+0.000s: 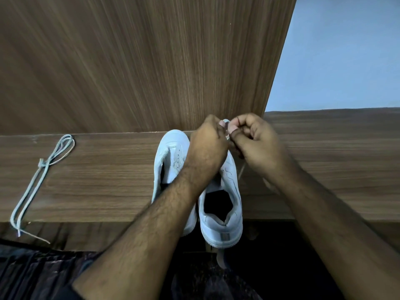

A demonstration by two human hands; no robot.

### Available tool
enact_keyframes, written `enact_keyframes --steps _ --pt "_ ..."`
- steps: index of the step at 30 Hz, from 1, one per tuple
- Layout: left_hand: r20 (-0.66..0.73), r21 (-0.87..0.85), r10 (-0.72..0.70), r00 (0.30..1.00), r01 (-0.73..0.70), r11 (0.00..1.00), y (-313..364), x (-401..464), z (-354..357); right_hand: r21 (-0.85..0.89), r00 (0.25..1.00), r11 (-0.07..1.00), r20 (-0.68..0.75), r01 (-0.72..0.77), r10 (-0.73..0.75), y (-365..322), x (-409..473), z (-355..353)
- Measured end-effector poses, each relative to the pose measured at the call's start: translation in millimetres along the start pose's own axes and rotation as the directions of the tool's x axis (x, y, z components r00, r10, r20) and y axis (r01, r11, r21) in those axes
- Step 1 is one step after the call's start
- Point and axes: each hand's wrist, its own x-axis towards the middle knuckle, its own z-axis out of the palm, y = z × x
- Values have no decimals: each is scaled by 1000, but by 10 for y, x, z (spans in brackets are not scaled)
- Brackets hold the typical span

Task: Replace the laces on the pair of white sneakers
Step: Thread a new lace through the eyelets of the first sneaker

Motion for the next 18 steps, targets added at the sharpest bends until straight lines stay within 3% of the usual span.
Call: enact_keyframes --steps 3,6,9,14,16,18 --pt "-62 135 -46 997 54 989 -156 122 -148 -118 999 992 -43 -36 31 50 18 -142" --pt "-69 241 -90 993 105 965 -294 172 -276 -43 991 995 -102 -93 88 44 48 -247" --pt "-67 275 -110 992 125 953 -342 184 -320 204 982 968 -85 -147 167 -31 49 -251" --pt "29 236 -127 991 116 965 -272 139 -244 576 981 795 144 -191 132 -132 7 -196" --pt "53 210 -84 995 71 975 -266 133 -225 648 985 744 146 -166 94 -173 10 -199" --pt "18 205 26 1000 -29 978 -259 150 -253 710 995 698 44 -95 91 -175 39 -217"
